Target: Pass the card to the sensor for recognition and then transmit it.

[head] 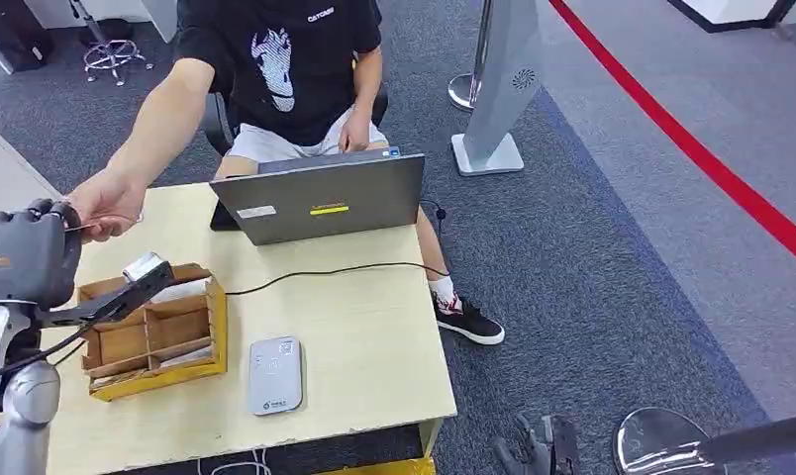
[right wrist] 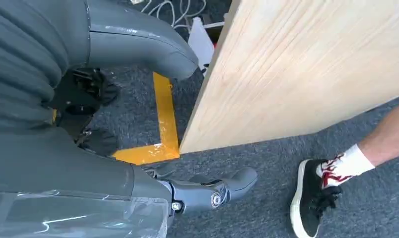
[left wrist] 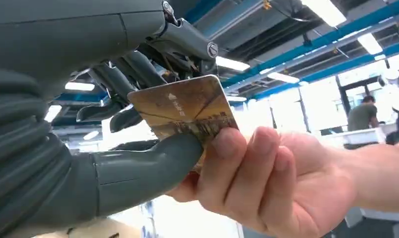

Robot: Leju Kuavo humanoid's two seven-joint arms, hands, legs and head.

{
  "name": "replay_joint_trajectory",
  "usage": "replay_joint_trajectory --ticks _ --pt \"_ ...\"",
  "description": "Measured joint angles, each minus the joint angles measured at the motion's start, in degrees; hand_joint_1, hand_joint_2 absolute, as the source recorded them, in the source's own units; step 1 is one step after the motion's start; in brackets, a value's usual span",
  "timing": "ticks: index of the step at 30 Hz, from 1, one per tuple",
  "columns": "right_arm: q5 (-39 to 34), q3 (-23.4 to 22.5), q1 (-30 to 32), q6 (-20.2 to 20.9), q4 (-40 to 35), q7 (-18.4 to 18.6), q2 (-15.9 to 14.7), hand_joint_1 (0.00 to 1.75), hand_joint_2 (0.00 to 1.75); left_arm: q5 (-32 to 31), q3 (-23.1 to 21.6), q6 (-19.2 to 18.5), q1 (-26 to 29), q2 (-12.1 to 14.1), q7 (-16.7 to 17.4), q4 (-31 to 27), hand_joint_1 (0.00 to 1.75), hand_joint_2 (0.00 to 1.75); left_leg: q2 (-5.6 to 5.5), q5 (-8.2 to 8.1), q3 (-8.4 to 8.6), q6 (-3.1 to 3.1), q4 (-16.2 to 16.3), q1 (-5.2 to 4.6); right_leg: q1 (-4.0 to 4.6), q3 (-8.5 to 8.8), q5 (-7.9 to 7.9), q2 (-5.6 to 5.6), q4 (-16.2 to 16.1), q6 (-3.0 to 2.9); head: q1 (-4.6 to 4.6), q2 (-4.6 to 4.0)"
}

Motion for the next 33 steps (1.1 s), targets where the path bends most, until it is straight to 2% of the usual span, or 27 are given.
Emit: replay_joint_trajectory --ticks 8,9,10,16,20,24,28,33 --pt "-0.66 0.48 -0.01 0.04 0.50 -0.04 0.02 0.00 1.75 0.00 0.02 0.20 -0.57 -0.04 -0.15 1.11 1.75 1.75 0.06 -0.02 -0.02 0.01 0.00 -0.01 -0.01 -0.03 0.02 0.05 -0.01 -0.04 0.00 0.00" --pt "-0.66 0.50 -0.01 0.04 0.55 -0.04 0.02 0.00 1.75 0.00 0.02 0.20 -0.61 -0.04 -0.15 1.16 0.58 1.75 0.06 -0.03 -0.02 0.00 0.00 -0.01 -0.01 -0.04 0.02 0.06 -0.01 -0.04 0.00 0.00" --pt "-0.66 0.50 -0.01 0.04 0.57 -0.04 0.02 0.00 1.75 0.00 0.02 0.20 -0.68 -0.04 -0.15 1.22 0.00 1.75 0.06 -0.03 -0.03 0.00 0.00 -0.01 -0.01 -0.04 0.02 0.06 -0.01 -0.03 0.00 0.00" --pt "-0.90 0.55 0.00 0.18 0.63 -0.20 0.07 0.00 1.75 0.74 0.07 1.47 -0.55 -0.18 -0.96 1.22 0.00 1.75 0.03 -0.03 -0.05 0.00 0.00 -0.01 0.00 -0.05 0.02 0.02 -0.01 -0.03 0.00 0.00" --pt "-1.27 0.55 0.20 0.42 0.63 -0.20 0.15 0.00 1.75 3.09 0.39 3.61 0.67 -0.83 -1.75 -0.44 0.00 1.75 0.04 -0.01 -0.04 0.00 0.00 0.00 0.00 -0.04 0.02 0.04 0.00 -0.04 0.00 0.00" --pt "-1.99 0.52 0.70 1.07 0.31 -0.07 0.35 0.00 1.75 6.50 1.14 6.63 3.58 -1.77 -3.70 -4.71 0.00 1.75 0.04 -0.01 -0.04 0.00 0.00 -0.01 -0.01 -0.03 0.02 0.04 0.00 -0.04 0.00 0.00" --pt "-2.73 0.31 2.06 1.20 -1.03 0.59 0.66 0.00 1.75 10.93 2.12 11.13 9.32 -3.08 -6.52 -11.98 0.00 1.75 0.03 -0.04 -0.07 0.00 0.00 -0.02 -0.01 -0.06 -0.02 0.02 -0.02 0.01 0.00 0.00" --pt "-2.75 -0.09 2.89 1.53 -2.36 0.81 0.94 0.00 1.75 11.83 2.99 11.82 12.99 -4.17 -7.13 -16.83 0.00 1.75 0.03 -0.07 -0.07 0.04 -0.01 -0.01 0.00 -0.06 -0.03 0.00 -0.02 0.02 0.00 0.00"
